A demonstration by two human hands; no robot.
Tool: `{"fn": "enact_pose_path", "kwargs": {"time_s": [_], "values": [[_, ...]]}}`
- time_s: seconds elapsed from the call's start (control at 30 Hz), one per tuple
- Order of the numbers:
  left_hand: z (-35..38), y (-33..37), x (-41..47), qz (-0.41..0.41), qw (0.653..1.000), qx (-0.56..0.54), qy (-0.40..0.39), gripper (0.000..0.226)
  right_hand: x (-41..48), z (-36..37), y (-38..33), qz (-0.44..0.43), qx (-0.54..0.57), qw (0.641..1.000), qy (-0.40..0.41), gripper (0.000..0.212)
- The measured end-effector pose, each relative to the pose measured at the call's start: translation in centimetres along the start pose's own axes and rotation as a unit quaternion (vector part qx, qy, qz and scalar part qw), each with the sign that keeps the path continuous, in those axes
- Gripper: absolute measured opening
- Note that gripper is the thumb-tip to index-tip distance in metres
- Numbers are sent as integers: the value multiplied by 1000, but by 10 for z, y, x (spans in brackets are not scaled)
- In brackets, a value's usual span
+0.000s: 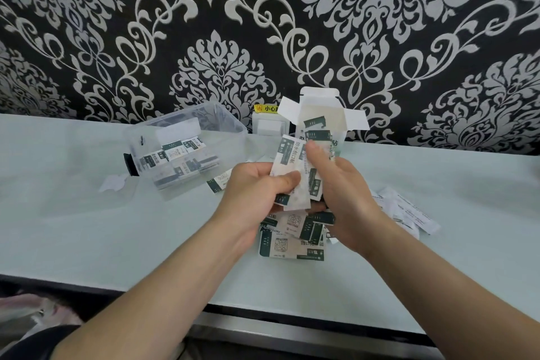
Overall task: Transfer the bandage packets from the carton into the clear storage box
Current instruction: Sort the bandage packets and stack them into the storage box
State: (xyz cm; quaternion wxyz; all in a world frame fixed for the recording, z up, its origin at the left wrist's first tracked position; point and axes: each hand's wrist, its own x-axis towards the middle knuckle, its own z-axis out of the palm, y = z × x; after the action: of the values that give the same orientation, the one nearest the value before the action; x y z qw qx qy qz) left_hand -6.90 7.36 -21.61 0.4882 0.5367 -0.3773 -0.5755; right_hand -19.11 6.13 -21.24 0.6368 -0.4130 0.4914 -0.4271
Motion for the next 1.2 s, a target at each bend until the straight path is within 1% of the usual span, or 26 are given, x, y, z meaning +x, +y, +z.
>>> {"fn": "enact_pose_path", "kwargs": {"time_s": [0.03, 0.1, 0.2, 0.27, 0.33, 0.37, 0.4, 0.47, 0.5, 0.53, 0.57, 0.6, 0.63, 0.67, 0.7, 0.73, 0.77, 0.8, 0.83, 0.87, 0.9, 0.97, 1.0, 1.07, 1.13, 1.2], "values": [[-1, 0, 0, -1, 1000, 5, -5, 15, 0, 0, -1, 5, 20, 1000, 9, 28], [-4, 3, 0, 11, 1000, 15, -1, 20, 1, -2, -4, 13, 47, 999, 22, 24], [-14, 13, 3, 60, 997, 33, 38, 25, 2, -6, -10, 41, 106, 993, 25, 13], [-20, 21, 3, 98, 993, 40, 50, 22, 4, -7, -9, 74, 136, 988, 3, 11], [-25, 25, 5, 169, 981, 82, 54, 19, 7, -8, -4, 123, 164, 978, -40, 16], [-28, 26, 5, 224, 965, 124, 53, 19, 8, -8, -3, 151, 176, 970, -68, 23], [-30, 26, 6, 288, 939, 184, 49, 19, 9, -8, -1, 173, 182, 963, -99, 31], [-34, 24, 9, 403, 855, 325, 30, 17, 10, -8, -2, 182, 185, 952, -162, 39], [-35, 21, 10, 443, 815, 375, 15, 19, 9, -9, -3, 168, 177, 953, -181, 37], [-37, 17, 13, 468, 783, 409, 1, 22, 8, -9, -3, 146, 167, 957, -187, 30], [-38, 15, 15, 485, 760, 432, -9, 25, 8, -10, -4, 122, 155, 964, -180, 22], [-40, 14, 16, 494, 746, 446, -16, 28, 7, -10, -4, 97, 145, 971, -165, 14], [-41, 13, 17, 491, 746, 449, -21, 31, 7, -11, -4, 73, 138, 976, -150, 8], [-42, 14, 16, 472, 763, 441, -24, 33, 8, -12, -3, 46, 130, 981, -135, 7], [-42, 17, 15, 433, 798, 420, -19, 36, 8, -12, -4, 16, 111, 986, -119, 13], [-42, 21, 13, 377, 843, 384, -6, 37, 8, -12, -4, -23, 74, 992, -98, 17], [-41, 25, 10, 318, 890, 328, 7, 38, 7, -12, -4, -69, 20, 995, -65, 19], [-38, 28, 6, 266, 931, 250, 10, 40, 7, -11, -4, -117, -32, 992, -25, 22], [-34, 29, 3, 222, 962, 162, 2, 38, 8, -12, -4, -163, -71, 984, 9, 26], [-29, 29, 0, 177, 980, 90, -11, 34, 9, -12, -4, -204, -100, 974, 23, 30], [-23, 26, -1, 137, 989, 41, -25, 29, 9, -12, -3, -237, -125, 963, 25, 32], [-11, 18, 0, 84, 996, 7, -37, 20, 10, -11, 0, -285, -175, 942, 32, 29], [-8, 13, 0, 73, 997, 11, -36, 16, 10, -10, 2, -299, -204, 931, 41, 26], [-3, 7, 2, 79, 996, 30, -31, 15, 9, -7, 7, -311, -243, 918, 49, 18], [-1, 5, 1, 98, 995, 25, -13, 14, 7, -3, 9, -306, -244, 920, 31, 14], [0, 4, 1, 111, 994, 2, 17, 13, 4, 2, 9, -277, -187, 943, 5, 20]]}}
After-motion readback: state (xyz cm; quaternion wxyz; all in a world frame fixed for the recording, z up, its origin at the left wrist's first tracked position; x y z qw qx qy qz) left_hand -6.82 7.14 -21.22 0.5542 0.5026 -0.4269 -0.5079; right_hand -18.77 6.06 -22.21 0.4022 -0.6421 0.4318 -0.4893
